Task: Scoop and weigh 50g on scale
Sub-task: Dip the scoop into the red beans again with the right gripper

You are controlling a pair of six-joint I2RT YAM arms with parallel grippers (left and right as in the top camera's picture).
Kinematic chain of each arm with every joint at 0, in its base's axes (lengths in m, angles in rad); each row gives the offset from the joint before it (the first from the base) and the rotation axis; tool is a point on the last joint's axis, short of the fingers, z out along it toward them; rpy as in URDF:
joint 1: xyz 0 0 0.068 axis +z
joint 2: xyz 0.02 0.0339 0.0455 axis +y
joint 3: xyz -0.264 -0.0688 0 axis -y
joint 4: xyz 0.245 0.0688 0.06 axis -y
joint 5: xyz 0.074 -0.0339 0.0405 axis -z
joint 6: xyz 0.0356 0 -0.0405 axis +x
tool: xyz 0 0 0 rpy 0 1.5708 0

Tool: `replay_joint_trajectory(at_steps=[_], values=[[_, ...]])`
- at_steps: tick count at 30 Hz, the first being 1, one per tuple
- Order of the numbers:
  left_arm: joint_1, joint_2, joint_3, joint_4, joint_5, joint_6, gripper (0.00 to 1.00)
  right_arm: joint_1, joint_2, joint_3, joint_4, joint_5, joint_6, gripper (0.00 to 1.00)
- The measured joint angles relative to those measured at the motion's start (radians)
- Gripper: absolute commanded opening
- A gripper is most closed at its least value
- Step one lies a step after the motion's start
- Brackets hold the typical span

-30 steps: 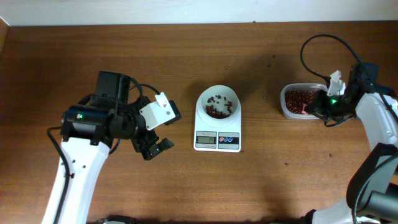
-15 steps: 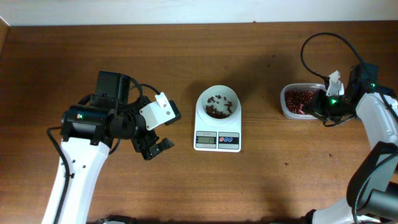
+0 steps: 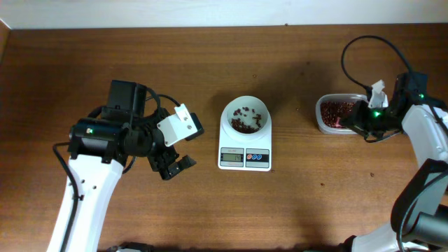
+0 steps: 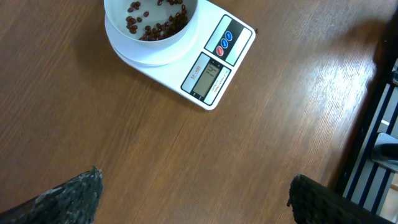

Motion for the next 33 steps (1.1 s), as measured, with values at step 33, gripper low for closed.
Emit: replay_joint_trajectory(at_steps=[33], values=[[0.0, 0.0, 0.0, 0.0, 0.0, 0.0, 0.99, -0.245, 0.003, 0.0, 0.006, -0.312, -0.003, 0.04]])
